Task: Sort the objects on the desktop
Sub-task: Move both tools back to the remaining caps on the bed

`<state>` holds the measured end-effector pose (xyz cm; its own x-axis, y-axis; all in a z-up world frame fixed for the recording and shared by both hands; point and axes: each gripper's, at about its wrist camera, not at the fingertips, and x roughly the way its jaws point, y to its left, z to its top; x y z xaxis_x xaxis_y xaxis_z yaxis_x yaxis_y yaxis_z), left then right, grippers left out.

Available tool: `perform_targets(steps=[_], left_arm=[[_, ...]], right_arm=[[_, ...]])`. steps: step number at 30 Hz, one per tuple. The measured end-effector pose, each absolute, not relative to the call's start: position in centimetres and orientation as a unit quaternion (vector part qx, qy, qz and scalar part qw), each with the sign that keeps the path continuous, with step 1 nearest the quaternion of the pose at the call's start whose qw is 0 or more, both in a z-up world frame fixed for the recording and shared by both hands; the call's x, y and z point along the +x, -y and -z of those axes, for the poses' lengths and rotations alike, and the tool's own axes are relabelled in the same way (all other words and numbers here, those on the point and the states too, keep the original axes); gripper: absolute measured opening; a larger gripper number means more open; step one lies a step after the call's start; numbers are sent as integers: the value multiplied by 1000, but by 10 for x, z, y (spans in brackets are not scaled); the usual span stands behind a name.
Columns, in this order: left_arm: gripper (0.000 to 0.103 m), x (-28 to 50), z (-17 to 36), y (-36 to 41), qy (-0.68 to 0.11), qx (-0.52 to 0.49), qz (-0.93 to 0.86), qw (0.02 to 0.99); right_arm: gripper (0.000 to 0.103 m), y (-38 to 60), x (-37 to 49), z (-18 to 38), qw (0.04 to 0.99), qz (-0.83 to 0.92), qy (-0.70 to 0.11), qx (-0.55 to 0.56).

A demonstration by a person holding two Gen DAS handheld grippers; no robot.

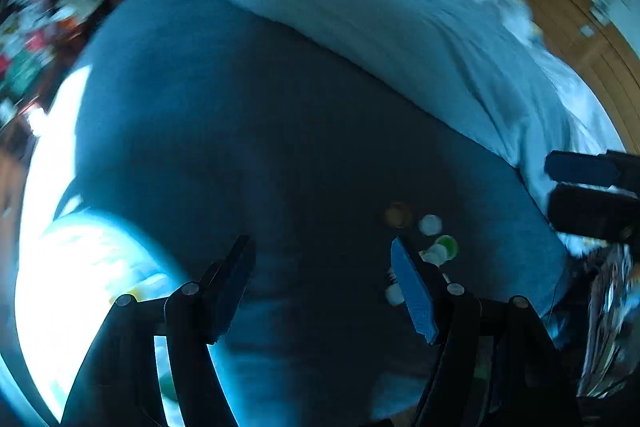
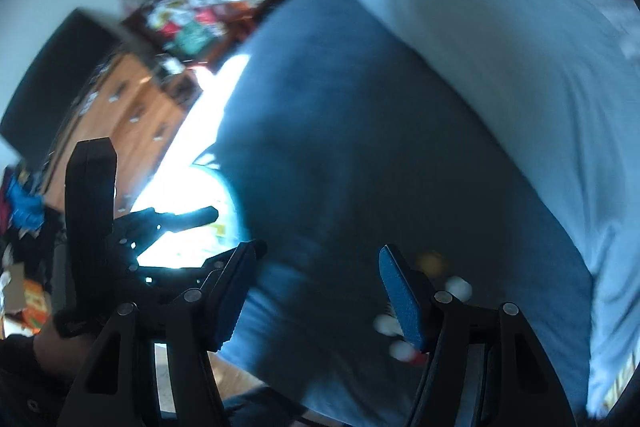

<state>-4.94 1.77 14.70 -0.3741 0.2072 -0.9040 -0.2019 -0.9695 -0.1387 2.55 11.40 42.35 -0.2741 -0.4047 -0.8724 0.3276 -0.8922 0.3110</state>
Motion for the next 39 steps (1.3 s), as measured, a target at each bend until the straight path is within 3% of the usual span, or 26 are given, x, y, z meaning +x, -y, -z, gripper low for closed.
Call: perform_targets(steps=[5,11,19,33,36,39], left_arm=[[64,-83,-45,-88,-53,-560,-803,199],[64,-117,17,-117,-66,-580,-786,205],[70,-131,30,-131,-87,-575,-788,203],[70,-142,28,-133,-104,-568,-789,209],[67,-137,30,-129,-94,-566,-794,202],[47,-139,25,-124,-84,-567,-797,193]], right_arm=[[69,-216,42,-366,151,782,63,602],[69,-275,62,-321,113,761,89,633],[69,-274,55,-293,136,748,103,641],[70,-245,33,-282,180,751,89,629],[61,-236,34,-280,193,754,79,624],[51,-226,32,-269,203,754,67,621]])
